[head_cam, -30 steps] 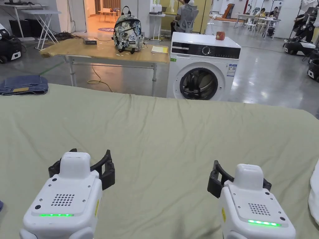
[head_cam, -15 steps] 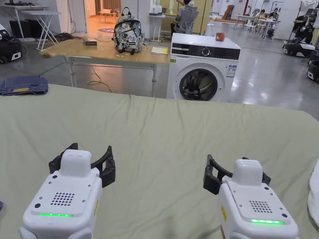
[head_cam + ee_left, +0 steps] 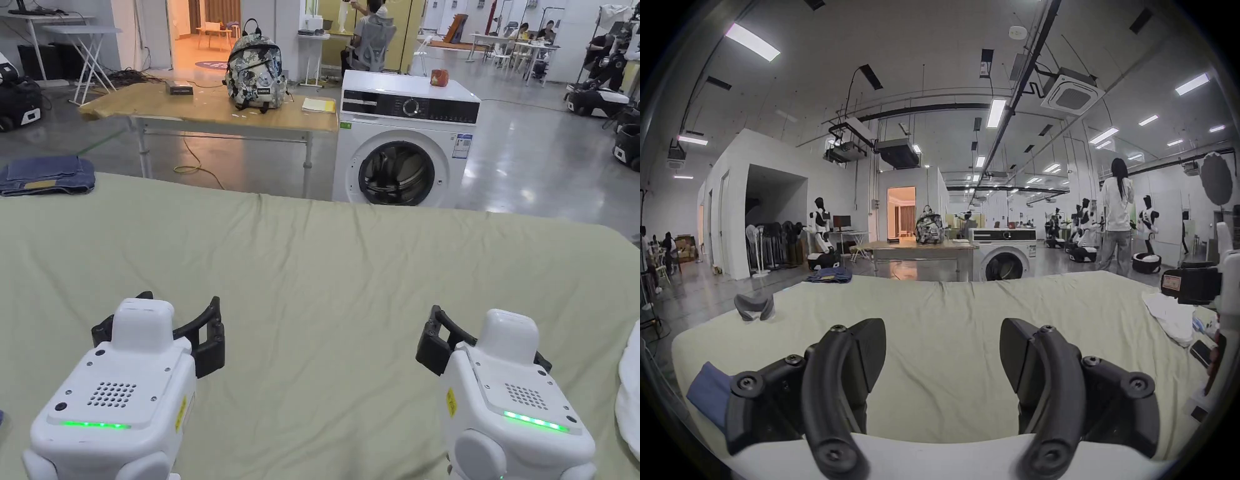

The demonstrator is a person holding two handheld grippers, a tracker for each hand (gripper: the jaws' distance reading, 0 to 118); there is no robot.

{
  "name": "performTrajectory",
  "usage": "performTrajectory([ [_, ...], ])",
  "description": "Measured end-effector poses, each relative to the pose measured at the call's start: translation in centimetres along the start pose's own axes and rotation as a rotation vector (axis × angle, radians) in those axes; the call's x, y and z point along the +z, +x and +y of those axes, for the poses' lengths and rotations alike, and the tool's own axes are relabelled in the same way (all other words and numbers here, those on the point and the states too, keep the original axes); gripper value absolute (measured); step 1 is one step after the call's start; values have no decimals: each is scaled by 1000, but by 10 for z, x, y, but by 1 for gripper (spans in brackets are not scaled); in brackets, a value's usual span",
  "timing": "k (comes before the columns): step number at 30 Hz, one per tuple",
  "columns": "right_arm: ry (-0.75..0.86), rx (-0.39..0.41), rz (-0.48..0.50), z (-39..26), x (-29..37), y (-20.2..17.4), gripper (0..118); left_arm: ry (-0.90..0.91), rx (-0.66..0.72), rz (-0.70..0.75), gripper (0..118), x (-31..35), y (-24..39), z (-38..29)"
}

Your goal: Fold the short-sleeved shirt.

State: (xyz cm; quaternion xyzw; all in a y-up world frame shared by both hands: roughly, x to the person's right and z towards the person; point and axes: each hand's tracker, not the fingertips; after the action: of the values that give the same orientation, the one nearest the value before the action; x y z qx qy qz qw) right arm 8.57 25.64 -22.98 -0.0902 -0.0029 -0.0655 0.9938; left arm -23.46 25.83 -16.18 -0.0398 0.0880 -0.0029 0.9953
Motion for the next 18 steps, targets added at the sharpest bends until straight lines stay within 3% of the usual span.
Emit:
performTrajectory([
  [5,-30,-74,42,4,1,4,81,-1,-52,29,73,2,4,0],
  [8,-59,-103,78,7,0,7,88,12,-55,76,73,4,6,-1],
  [18,-123,-83,79,10,-2,-4,88,-1,-44,49,73,4,2,-1],
])
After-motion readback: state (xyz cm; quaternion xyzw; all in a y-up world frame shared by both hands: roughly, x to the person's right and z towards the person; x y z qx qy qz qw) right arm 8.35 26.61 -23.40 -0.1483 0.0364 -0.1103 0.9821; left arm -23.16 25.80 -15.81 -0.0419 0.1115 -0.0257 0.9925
